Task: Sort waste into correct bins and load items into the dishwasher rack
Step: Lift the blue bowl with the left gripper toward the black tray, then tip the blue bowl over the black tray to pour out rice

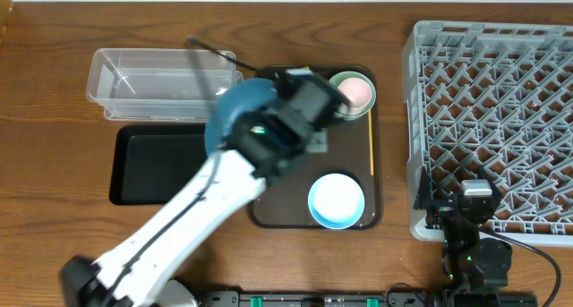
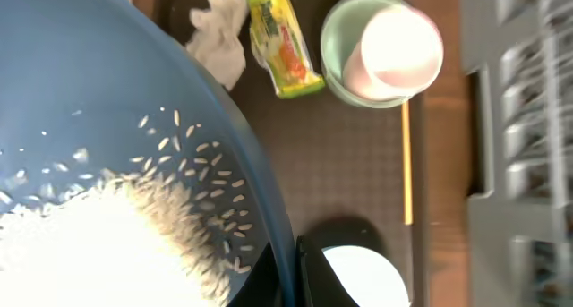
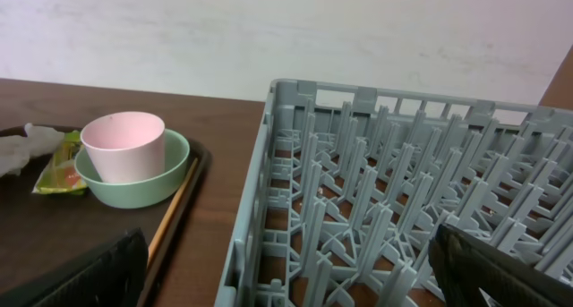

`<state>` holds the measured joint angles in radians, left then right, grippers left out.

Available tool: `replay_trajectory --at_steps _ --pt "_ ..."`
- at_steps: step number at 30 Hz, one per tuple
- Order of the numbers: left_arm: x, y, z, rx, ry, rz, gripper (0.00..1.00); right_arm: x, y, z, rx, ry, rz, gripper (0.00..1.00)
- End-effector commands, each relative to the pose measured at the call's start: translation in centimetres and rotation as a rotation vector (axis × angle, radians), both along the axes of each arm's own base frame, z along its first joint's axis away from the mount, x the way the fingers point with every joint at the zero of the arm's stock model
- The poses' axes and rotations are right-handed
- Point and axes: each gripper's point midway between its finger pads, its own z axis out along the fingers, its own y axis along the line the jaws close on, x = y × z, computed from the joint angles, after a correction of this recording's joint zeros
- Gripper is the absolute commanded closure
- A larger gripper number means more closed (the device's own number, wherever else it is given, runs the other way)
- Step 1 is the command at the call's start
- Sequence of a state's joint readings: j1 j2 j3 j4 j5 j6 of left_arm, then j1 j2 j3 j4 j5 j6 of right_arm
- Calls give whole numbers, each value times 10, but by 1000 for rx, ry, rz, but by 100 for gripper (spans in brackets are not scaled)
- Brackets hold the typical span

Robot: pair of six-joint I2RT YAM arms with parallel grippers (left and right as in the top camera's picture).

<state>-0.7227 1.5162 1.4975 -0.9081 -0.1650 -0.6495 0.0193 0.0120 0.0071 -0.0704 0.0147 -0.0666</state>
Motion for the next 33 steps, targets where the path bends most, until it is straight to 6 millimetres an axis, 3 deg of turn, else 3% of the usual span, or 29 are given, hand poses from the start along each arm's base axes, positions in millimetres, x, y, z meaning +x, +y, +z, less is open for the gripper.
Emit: replay_trajectory --at_steps 1,7,17,23,33 --pt "0 14 13 -105 33 -24 94 0 3 0 -9 0 13 1" --pt "12 41 16 -250 101 -21 94 0 3 0 -9 0 13 1" --pt "30 69 -1 -520 164 -44 94 0 3 0 -9 0 13 1" --pt "36 92 4 -611 153 -34 94 0 3 0 -9 0 13 1" --pt "36 109 5 -781 155 -58 94 0 2 0 -9 0 13 1"
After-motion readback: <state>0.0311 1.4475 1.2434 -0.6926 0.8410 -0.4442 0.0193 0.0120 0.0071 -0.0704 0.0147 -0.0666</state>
